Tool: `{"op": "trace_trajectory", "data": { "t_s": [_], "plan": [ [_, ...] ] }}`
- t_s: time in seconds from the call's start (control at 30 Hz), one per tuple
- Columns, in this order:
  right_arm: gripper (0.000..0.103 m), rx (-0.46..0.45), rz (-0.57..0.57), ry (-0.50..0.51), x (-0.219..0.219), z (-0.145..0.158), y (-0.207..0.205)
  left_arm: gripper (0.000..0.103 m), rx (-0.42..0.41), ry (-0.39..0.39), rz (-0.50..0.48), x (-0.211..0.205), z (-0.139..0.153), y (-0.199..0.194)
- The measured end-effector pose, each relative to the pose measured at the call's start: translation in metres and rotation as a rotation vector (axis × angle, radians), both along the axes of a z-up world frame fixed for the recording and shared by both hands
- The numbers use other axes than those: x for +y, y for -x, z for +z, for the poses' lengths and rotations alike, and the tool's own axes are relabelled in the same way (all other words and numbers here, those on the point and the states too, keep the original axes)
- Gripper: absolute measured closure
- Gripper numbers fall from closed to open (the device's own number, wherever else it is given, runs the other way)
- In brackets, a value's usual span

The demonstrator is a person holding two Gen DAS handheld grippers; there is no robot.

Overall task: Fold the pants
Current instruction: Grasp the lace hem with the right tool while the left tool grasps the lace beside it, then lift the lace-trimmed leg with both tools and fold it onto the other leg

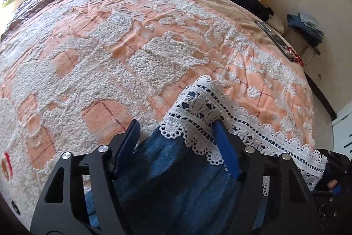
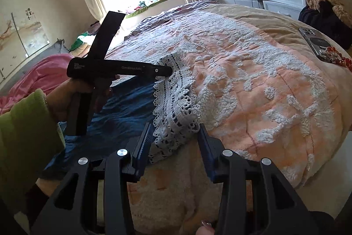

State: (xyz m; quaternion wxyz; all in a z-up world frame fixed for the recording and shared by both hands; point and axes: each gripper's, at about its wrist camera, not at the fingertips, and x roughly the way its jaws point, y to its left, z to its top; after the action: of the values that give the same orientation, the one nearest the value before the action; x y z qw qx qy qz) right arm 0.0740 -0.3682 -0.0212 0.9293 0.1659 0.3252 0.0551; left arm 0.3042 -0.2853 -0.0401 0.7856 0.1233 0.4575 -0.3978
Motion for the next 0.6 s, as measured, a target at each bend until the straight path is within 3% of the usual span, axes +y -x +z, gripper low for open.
{"op": "trace_trajectory", "data": {
  "t_s": [0.2,0.37,0.6],
  "plan": [
    [0.063,0.001,-0.009,0.019,0.004,0.002,-0.006,0.064,0.039,0.044,-0.018,0.002,-0.002,0.001],
    [0.079,-0.01,-0.01,0.126,0.012,0.002,-0.006,0.083,0.038,0.057,-0.014,0.005,0.002,0.003],
    [0.086,-0.08,0.037,0.139,0.024,0.013,0.001,0.086,0.036,0.142,-0.003,0.02,0.018,0.006]
  ]
}}
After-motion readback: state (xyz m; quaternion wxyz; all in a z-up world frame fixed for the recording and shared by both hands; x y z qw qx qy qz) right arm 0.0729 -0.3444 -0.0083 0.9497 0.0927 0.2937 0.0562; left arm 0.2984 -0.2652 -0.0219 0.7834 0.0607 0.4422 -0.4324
